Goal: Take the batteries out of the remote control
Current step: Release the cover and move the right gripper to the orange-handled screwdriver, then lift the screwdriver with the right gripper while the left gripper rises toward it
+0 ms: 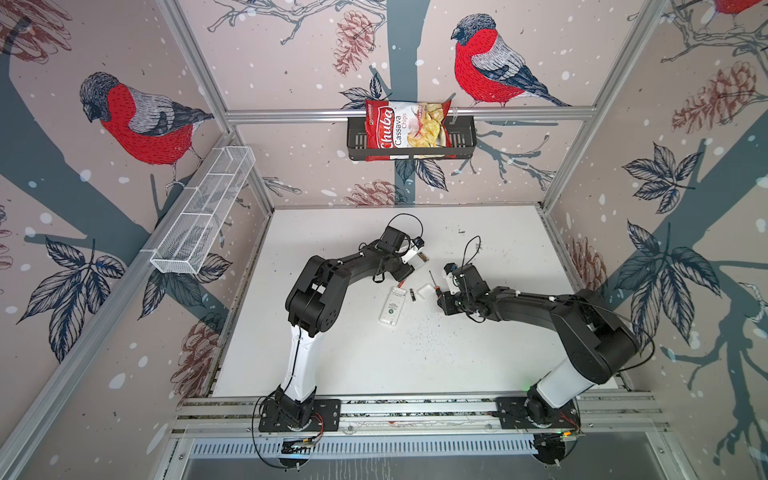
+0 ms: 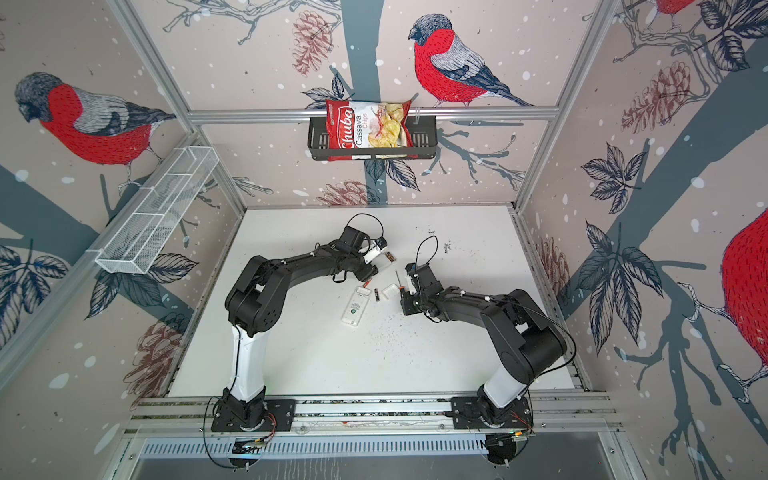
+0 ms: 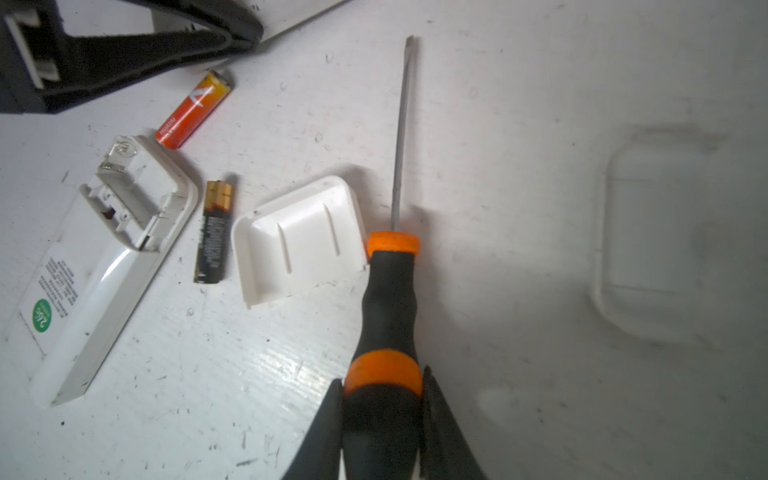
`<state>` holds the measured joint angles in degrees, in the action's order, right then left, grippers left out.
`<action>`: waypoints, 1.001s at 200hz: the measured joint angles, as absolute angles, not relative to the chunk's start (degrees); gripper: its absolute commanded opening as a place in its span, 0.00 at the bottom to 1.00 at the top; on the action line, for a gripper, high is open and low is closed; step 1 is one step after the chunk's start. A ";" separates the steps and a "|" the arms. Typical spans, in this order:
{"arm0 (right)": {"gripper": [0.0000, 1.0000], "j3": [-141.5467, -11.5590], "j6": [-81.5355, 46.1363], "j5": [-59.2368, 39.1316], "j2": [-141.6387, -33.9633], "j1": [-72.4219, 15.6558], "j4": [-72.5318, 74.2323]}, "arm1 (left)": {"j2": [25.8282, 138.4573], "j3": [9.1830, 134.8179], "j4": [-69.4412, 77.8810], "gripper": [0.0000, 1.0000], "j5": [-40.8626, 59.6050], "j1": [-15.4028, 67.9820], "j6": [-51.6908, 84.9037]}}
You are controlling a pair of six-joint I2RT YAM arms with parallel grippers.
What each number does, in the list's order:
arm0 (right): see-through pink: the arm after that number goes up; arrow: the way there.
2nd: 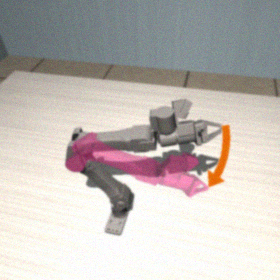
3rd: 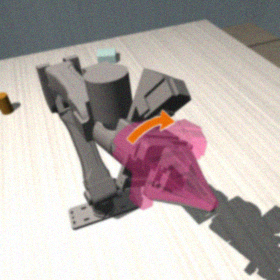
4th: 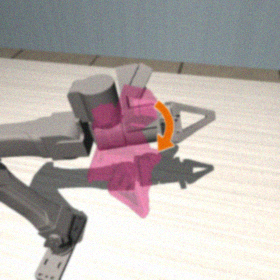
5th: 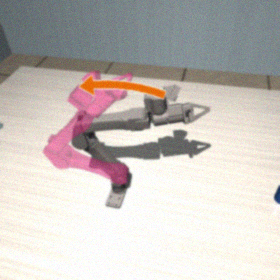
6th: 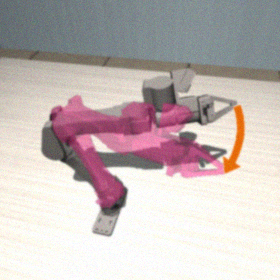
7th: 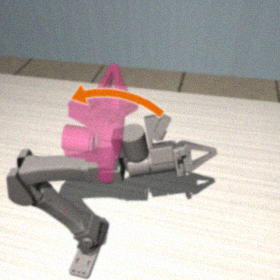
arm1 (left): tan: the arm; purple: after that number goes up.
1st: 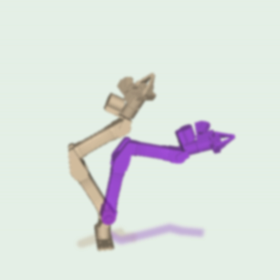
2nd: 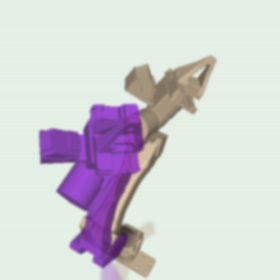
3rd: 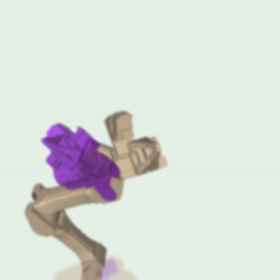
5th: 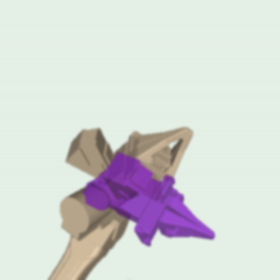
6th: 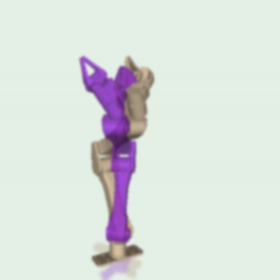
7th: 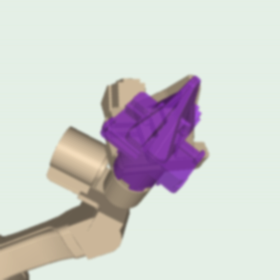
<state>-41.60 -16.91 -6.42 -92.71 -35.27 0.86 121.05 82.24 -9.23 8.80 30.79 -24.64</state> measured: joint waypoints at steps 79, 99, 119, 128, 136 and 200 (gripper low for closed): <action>0.07 -41.54 -16.34 -4.78 -87.72 -34.76 -0.43 | 108.97 74.52 -3.42 0.98 8.75 30.11 -18.59; 0.06 -41.58 -15.25 -5.67 -85.93 -33.52 -0.08 | 103.13 69.71 2.20 0.97 8.78 29.54 -13.96; 0.05 -42.65 -14.52 -7.29 -85.19 -32.34 0.05 | 98.67 65.08 8.54 0.97 8.93 29.10 -9.23; 0.04 -43.24 -13.82 -8.32 -84.97 -31.86 0.38 | 97.10 63.22 10.92 0.97 8.78 29.02 -7.11; 0.04 -43.64 -13.41 -9.47 -84.75 -31.59 0.78 | 95.72 61.56 12.80 0.96 8.80 28.99 -5.17; 0.01 -46.50 -7.05 -20.32 -83.11 -31.11 3.70 | 84.05 47.24 26.52 0.91 2.07 28.86 13.93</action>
<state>-46.50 -7.05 -20.32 -83.11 -31.11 3.70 84.05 47.24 26.52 2.07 28.86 13.93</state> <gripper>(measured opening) 0.278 0.940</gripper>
